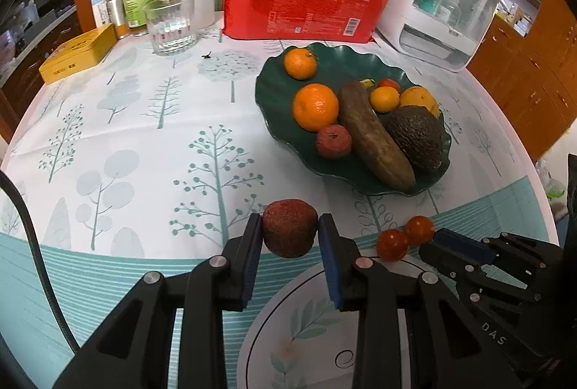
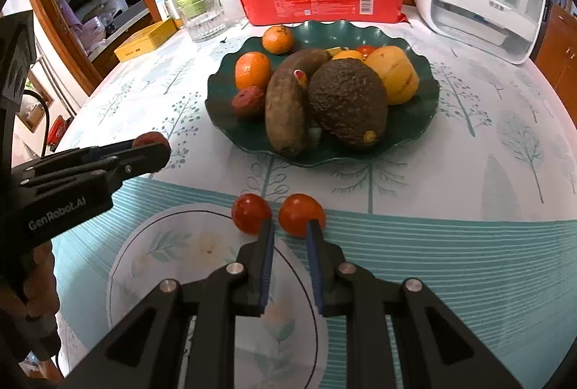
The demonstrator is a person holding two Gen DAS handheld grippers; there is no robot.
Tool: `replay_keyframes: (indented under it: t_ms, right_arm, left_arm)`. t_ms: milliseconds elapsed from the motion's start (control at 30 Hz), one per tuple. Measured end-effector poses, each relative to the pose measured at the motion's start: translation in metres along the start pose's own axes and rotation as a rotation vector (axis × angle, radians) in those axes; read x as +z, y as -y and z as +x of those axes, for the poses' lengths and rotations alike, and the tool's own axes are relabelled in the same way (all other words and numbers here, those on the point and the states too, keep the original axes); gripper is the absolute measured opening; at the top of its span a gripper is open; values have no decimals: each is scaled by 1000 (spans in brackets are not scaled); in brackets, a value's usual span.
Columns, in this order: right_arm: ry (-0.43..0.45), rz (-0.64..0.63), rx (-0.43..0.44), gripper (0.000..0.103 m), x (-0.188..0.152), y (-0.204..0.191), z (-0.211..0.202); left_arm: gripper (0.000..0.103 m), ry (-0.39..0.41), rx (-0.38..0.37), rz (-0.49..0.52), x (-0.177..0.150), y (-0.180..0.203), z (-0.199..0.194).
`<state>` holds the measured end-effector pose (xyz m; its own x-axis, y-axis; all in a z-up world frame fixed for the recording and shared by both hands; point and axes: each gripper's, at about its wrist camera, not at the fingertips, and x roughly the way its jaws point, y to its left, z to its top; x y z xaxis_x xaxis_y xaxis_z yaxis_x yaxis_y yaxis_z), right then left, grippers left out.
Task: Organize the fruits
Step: 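Close the left gripper on the second red lychee while the right gripper grasps a tomato, then carry the lychee in the left gripper and tomato in the right gripper toward the plate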
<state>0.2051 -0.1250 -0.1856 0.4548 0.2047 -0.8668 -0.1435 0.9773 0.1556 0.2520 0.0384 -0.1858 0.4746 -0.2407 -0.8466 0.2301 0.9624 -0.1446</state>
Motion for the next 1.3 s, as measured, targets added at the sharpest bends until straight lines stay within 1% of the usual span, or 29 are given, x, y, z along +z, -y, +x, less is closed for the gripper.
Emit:
replay_keyframes:
  t_ms: [133, 367, 400, 467, 533, 733, 967, 1100, 1233, 1300]
  right_arm:
    - [-7, -30, 1, 19, 1, -5, 4]
    - [-22, -43, 5, 20, 2, -6, 12]
    - [-22, -46, 5, 21, 3, -6, 13]
    - [-22, -51, -2, 30, 3, -5, 15]
    - [-7, -48, 8, 33, 4, -4, 15]
    - [23, -54, -14, 34, 7, -3, 18]
    - [67, 8, -12, 34, 9, 9, 23]
    - [75, 16, -10, 34, 11, 9, 24]
    - [75, 15, -10, 29, 11, 10, 23]
    - [68, 22, 3, 28, 11, 11, 23]
  left_arm:
    - [30, -1, 13, -13, -2, -2, -3]
    - [30, 7, 26, -28, -3, -3, -8]
    - [30, 9, 27, -30, -3, -3, -8]
    - [30, 10, 31, -35, -3, -4, -9]
    - [30, 9, 35, -38, -3, -4, -9]
    - [30, 4, 44, -45, -4, -5, -9]
    - [30, -2, 52, -47, -4, -7, -8]
    - [30, -6, 56, -50, -4, -9, -8]
    - [30, -5, 58, -50, -4, -9, -8]
    - [30, -3, 58, -50, -3, -9, -8]
